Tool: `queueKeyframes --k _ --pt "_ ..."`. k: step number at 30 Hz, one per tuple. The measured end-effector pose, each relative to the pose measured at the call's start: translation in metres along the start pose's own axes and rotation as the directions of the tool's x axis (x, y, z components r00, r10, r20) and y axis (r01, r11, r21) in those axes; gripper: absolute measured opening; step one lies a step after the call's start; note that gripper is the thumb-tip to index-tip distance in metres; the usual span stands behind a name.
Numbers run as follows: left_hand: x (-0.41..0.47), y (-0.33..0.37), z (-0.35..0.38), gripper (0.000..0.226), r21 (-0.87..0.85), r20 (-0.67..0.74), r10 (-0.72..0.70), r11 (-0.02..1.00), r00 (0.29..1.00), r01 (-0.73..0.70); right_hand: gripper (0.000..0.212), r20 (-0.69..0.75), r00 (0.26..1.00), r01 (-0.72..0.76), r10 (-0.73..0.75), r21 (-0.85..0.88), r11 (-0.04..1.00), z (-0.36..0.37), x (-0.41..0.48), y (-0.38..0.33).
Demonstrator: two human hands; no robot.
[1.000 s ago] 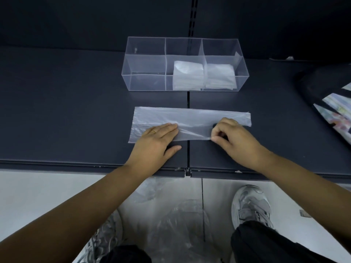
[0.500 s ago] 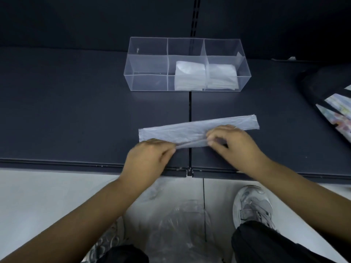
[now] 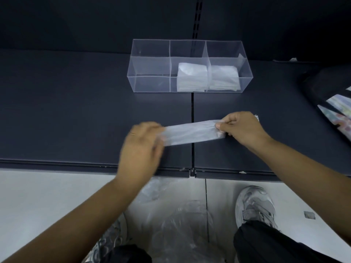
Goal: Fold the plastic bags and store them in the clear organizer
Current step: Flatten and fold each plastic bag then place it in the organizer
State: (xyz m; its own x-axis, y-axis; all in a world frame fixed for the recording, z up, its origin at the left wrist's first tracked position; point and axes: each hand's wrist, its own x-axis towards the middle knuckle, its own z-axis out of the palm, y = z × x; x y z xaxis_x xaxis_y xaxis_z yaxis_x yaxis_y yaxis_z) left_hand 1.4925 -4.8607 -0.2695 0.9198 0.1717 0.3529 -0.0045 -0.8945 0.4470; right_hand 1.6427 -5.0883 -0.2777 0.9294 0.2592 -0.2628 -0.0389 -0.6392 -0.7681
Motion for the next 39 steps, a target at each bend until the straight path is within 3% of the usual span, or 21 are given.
queueKeyframes --k 2,4,6,8,10,11,13,16,21,23,26,29,32,35,39 --pt "-0.007 0.016 0.018 0.060 0.076 0.317 0.105 0.988 0.943 -0.136 0.015 -0.014 1.000 -0.012 0.012 -0.041 0.999 0.001 -0.001 -0.002" --pt "-0.012 0.019 0.032 0.083 0.250 0.528 0.027 0.950 0.849 -0.186 0.012 -0.010 1.000 -0.024 0.023 -0.094 0.995 0.000 -0.002 -0.008" --pt "-0.019 0.012 0.042 0.086 0.335 0.553 -0.014 0.919 0.833 -0.207 0.007 -0.083 0.996 0.005 -0.028 -0.273 0.962 0.002 -0.007 -0.014" --pt "-0.021 0.010 0.044 0.084 0.339 0.535 -0.009 0.918 0.845 -0.205 0.031 -0.152 0.943 0.186 -0.297 -0.497 0.848 0.012 -0.019 -0.021" --pt "-0.021 0.012 0.044 0.083 0.320 0.529 -0.009 0.928 0.849 -0.190 0.046 0.038 0.856 0.456 -0.516 -0.527 0.717 0.032 -0.037 -0.028" --pt "-0.021 0.011 0.045 0.083 0.312 0.527 0.002 0.929 0.850 -0.196 0.051 0.199 0.819 0.559 -0.538 -0.489 0.670 0.043 -0.045 -0.029" --pt "-0.021 0.012 0.045 0.082 0.297 0.535 0.015 0.933 0.845 -0.204 0.060 0.436 0.782 0.622 -0.446 -0.498 0.605 0.057 -0.053 -0.019" --pt "-0.022 0.010 0.045 0.081 0.304 0.526 0.027 0.928 0.850 -0.217 0.071 0.429 0.838 0.546 -0.337 -0.666 0.508 0.040 -0.042 0.010" --pt "-0.022 0.010 0.045 0.080 0.312 0.524 0.032 0.923 0.851 -0.227 0.077 0.250 0.937 0.347 -0.243 -0.746 0.568 -0.019 -0.021 0.053" --pt "-0.021 0.011 0.044 0.080 0.314 0.521 0.036 0.921 0.853 -0.231 0.068 0.179 0.963 0.269 -0.203 -0.722 0.638 -0.039 -0.016 0.066" --pt "-0.021 0.011 0.044 0.080 0.316 0.520 0.037 0.920 0.853 -0.233 0.050 0.034 0.973 0.212 -0.230 -0.531 0.820 -0.054 -0.007 0.070" --pt "-0.021 0.011 0.043 0.081 0.316 0.522 0.040 0.919 0.852 -0.237 0.025 -0.124 0.955 0.190 -0.269 -0.443 0.876 -0.058 0.004 0.061" --pt "-0.017 0.007 0.041 0.082 0.298 0.532 0.066 0.918 0.844 -0.260 0.004 -0.085 0.964 0.194 -0.251 -0.419 0.887 -0.059 0.012 0.055" --pt "-0.012 0.001 0.038 0.082 0.277 0.547 0.093 0.918 0.832 -0.284 0.013 -0.051 0.972 0.207 -0.228 -0.268 0.941 -0.067 0.008 0.054" --pt "-0.002 -0.015 0.035 0.083 0.230 0.583 0.142 0.915 0.800 -0.330 0.016 0.067 0.998 0.017 -0.012 -0.069 0.997 -0.079 -0.011 0.052"
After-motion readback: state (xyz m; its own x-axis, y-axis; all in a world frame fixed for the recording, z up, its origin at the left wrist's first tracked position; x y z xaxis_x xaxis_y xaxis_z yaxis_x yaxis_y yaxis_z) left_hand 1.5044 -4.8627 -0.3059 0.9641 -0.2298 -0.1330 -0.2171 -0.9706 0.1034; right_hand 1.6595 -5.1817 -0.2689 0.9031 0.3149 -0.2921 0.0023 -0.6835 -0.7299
